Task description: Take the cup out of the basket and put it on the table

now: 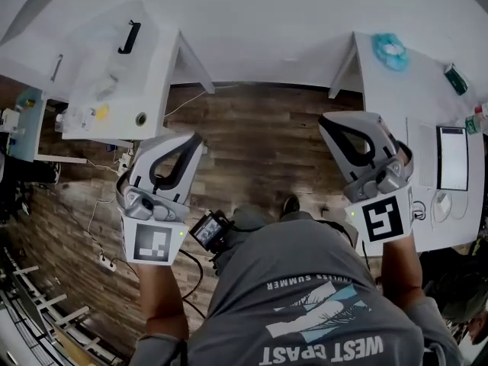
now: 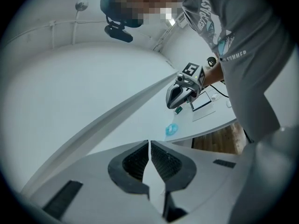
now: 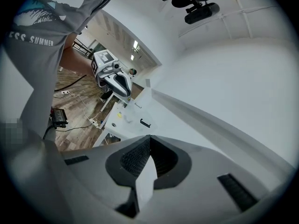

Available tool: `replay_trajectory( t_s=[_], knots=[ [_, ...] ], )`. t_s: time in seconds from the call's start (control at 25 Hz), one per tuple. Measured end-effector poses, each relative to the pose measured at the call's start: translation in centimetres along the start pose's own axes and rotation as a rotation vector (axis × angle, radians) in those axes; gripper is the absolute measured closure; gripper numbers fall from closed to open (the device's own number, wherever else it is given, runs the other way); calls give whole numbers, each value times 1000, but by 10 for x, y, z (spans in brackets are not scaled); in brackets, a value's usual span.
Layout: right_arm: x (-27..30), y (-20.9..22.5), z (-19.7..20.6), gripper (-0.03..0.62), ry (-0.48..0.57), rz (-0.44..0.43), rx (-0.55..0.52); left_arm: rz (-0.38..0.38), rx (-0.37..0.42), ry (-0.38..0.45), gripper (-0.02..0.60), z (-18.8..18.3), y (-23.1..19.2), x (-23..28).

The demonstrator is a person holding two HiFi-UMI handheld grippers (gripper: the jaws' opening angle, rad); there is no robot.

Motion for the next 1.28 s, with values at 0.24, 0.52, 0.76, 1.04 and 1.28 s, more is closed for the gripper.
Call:
replay_trajectory(
  t_s=[0.24, 0.52, 0.76, 1.04, 1.28],
  knots=[
    [41, 15, 0, 583, 64, -73, -35, -34, 14, -62, 555, 10, -10, 3],
    [99, 29, -20, 583, 85, -145, -86, -93, 83, -110, 556, 42, -41, 5],
    [149, 42, -42, 583, 96, -170, -162, -140, 97, -134, 555, 81, -70, -1],
    [200, 45, -57, 583, 134, -217, -191, -184, 75, -163, 555, 114, -97, -10],
    [254, 64, -49, 583, 196, -286, -187, -225, 35, -235, 555, 138, -121, 2]
  ],
)
Point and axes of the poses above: the fingertips, and each gripper's own axes: x forward along the fingers, y to its right, z out of its underside, the point moved 4 cm from there along -x, backward along the fingers, and after that the axes turned 3 degrees about -z, right-handed, at the moved point
